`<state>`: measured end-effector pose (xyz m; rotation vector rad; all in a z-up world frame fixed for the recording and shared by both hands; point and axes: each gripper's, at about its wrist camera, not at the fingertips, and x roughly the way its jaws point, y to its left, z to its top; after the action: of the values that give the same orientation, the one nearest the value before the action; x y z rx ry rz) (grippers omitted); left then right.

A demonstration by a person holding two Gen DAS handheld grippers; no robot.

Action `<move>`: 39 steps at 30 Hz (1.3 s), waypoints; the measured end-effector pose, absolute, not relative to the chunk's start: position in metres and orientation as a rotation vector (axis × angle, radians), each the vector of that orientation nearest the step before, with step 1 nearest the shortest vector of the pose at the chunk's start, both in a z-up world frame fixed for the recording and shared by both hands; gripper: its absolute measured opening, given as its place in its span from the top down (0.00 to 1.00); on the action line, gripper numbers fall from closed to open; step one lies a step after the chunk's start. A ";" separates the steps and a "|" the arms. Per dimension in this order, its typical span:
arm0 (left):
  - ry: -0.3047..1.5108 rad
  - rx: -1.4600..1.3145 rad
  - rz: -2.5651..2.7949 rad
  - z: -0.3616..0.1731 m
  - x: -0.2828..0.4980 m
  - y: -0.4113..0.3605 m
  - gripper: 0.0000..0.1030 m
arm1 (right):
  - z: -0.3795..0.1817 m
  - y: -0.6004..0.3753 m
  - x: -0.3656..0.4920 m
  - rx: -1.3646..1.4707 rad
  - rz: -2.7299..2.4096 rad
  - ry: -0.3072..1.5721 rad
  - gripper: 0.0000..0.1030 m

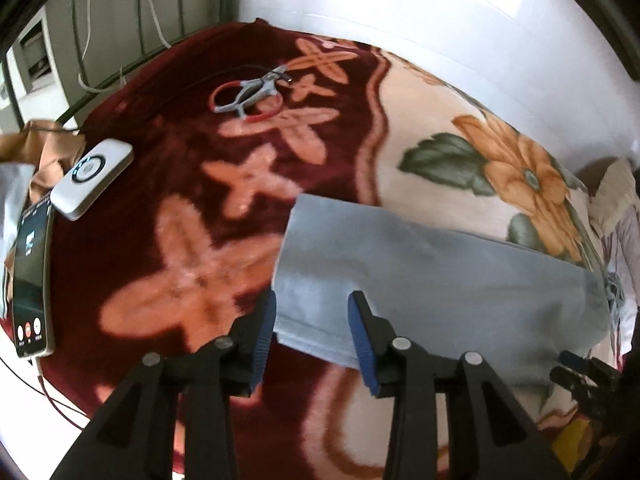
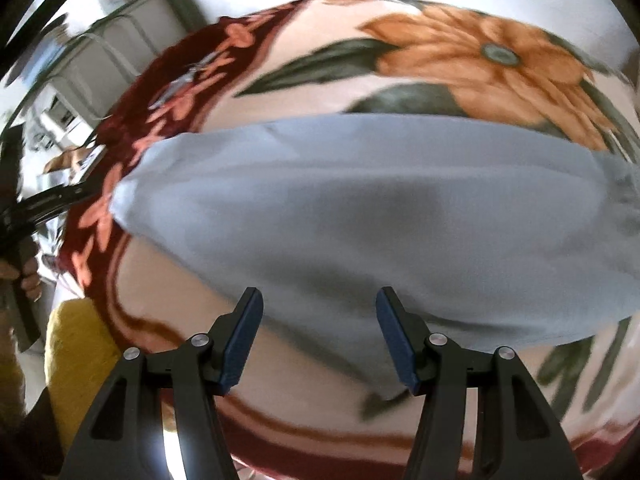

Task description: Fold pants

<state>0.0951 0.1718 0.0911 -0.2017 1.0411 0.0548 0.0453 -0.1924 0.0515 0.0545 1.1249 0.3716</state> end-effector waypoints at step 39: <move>1.028 -0.230 0.022 0.035 0.114 0.123 0.52 | 0.022 -0.167 0.010 -0.424 0.132 0.971 0.88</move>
<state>0.1136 0.1234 0.0351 -0.2298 1.0281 0.0217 0.0096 -0.1675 0.0224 -0.4237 0.9708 0.1318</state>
